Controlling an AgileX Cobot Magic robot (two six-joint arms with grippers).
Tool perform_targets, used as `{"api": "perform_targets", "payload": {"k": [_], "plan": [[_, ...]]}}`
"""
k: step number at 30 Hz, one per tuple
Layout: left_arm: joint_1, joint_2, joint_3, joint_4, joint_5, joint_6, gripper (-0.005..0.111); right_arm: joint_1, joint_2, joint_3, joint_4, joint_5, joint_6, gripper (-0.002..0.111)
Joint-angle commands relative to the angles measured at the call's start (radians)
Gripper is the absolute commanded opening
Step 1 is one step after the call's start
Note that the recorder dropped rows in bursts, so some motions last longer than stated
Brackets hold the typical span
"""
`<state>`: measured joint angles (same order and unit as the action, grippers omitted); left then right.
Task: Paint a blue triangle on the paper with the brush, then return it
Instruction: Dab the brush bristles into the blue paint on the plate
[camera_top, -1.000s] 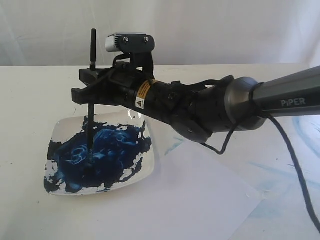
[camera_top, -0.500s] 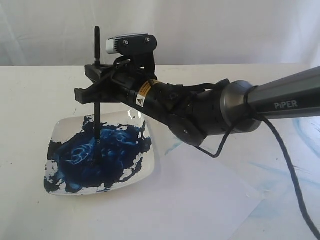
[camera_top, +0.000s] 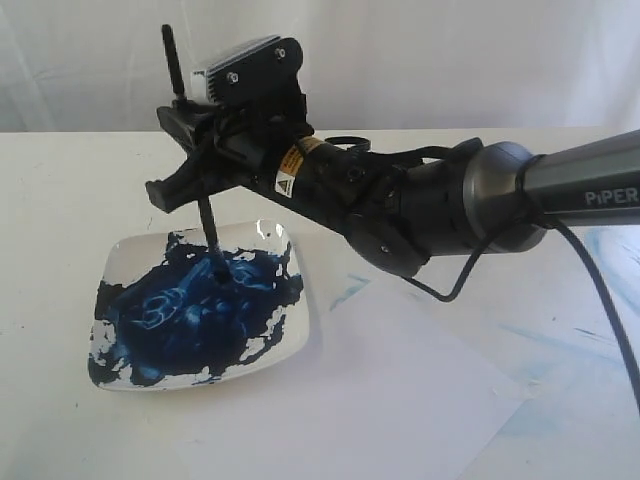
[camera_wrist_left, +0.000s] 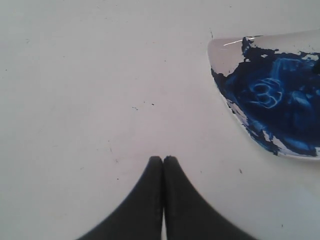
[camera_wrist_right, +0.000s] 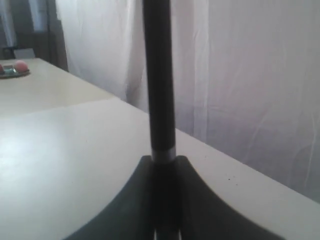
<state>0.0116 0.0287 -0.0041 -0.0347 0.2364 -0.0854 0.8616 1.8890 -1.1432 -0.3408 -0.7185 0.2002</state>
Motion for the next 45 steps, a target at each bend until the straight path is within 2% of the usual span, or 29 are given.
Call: {"api": "perform_targets", "payload": {"k": [1, 5, 9, 12, 15, 17, 26, 30, 37, 45], "plan": [[-0.004, -0.004, 0.004, -0.009, 0.002, 0.003, 0.0, -0.001, -0.007, -0.001, -0.094, 0.115, 0.091, 0.0], [-0.004, -0.004, 0.004, -0.009, 0.002, 0.003, 0.0, 0.003, -0.007, -0.001, -0.109, 0.103, 0.283, 0.0], [-0.004, -0.004, 0.004, -0.009, 0.002, 0.003, 0.0, 0.006, -0.007, -0.001, -0.214, 0.103, 0.444, 0.0], [-0.004, -0.004, 0.004, -0.009, 0.002, 0.003, 0.0, 0.006, -0.007, -0.001, -0.243, 0.028, 0.541, 0.0], [-0.004, -0.004, 0.004, -0.009, 0.002, 0.003, 0.0, 0.006, -0.007, -0.001, -0.245, -0.113, 0.541, 0.0], [-0.004, -0.004, 0.004, -0.009, 0.002, 0.003, 0.0, 0.006, -0.007, -0.001, -0.245, -0.122, 0.541, 0.0], [-0.004, -0.004, 0.004, -0.009, 0.002, 0.003, 0.0, 0.006, -0.007, -0.001, -0.243, 0.152, 0.534, 0.0], [-0.004, -0.004, 0.004, -0.009, 0.002, 0.003, 0.0, 0.004, -0.007, -0.001, -0.237, 0.203, 0.424, 0.0], [-0.004, -0.004, 0.004, -0.009, 0.002, 0.003, 0.0, 0.004, -0.007, -0.001, -0.089, 0.192, 0.188, 0.0], [-0.004, -0.004, 0.004, -0.009, 0.002, 0.003, 0.0, 0.004, -0.037, -0.001, -0.051, 0.059, 0.158, 0.0]]}}
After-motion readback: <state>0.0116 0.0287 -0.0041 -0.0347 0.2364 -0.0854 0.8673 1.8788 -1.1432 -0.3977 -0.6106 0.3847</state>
